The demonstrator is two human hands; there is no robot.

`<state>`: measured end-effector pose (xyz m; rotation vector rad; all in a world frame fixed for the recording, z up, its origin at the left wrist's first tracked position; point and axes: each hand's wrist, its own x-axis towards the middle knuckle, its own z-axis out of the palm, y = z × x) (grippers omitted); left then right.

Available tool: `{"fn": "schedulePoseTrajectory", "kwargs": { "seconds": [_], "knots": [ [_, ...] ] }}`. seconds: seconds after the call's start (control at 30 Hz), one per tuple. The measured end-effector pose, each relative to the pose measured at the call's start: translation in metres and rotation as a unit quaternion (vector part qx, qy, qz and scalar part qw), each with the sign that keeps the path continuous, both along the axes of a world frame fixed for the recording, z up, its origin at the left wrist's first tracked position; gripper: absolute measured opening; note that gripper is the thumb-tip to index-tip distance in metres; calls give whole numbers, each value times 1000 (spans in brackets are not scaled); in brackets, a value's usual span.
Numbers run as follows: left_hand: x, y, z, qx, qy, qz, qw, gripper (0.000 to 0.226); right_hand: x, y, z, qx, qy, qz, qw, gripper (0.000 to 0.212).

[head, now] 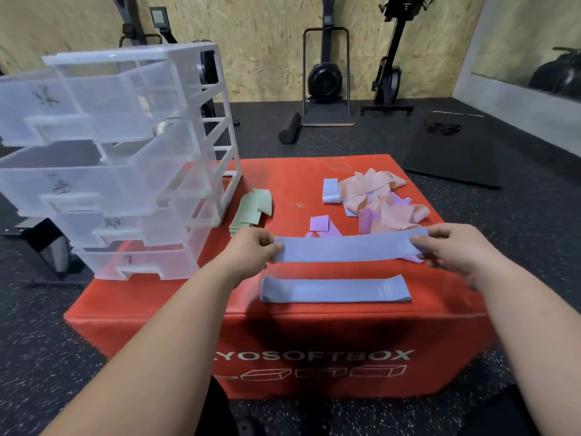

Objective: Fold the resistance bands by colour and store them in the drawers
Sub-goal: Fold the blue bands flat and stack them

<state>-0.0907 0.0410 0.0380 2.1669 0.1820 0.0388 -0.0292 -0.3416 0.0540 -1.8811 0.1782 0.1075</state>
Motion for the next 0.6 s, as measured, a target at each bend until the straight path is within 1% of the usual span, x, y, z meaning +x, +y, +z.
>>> {"fn": "schedulePoseTrajectory", "kwargs": {
  "seconds": [0.1, 0.17, 0.2, 0.3, 0.37, 0.4, 0.6],
  "knots": [
    [-8, 5, -1, 61, -1, 17, 998, 6, -3, -2, -8, -45, 26, 24, 998, 19],
    [-14, 5, -1, 107, -2, 15, 994, 12, -3, -1, -14, -98, 24, 49, 994, 28],
    [-16, 5, -2, 128, -2, 11, 992, 12, -4, 0, -18, -134, 20, 61, 989, 27],
    [-22, 5, -5, 197, 3, -6, 980, 10, -6, 7, -25, -247, 1, 87, 965, 20],
    [-24, 5, -8, 229, 10, -13, 973, 12, -9, 13, -26, -316, -6, 103, 943, 11],
    [-24, 5, -10, 240, 13, -15, 971, 13, -11, 16, -25, -341, -8, 112, 933, 10],
    [-20, 4, -17, 280, 15, -24, 960, 14, -10, 22, -29, -427, -25, 130, 894, 16]
  ]
}}
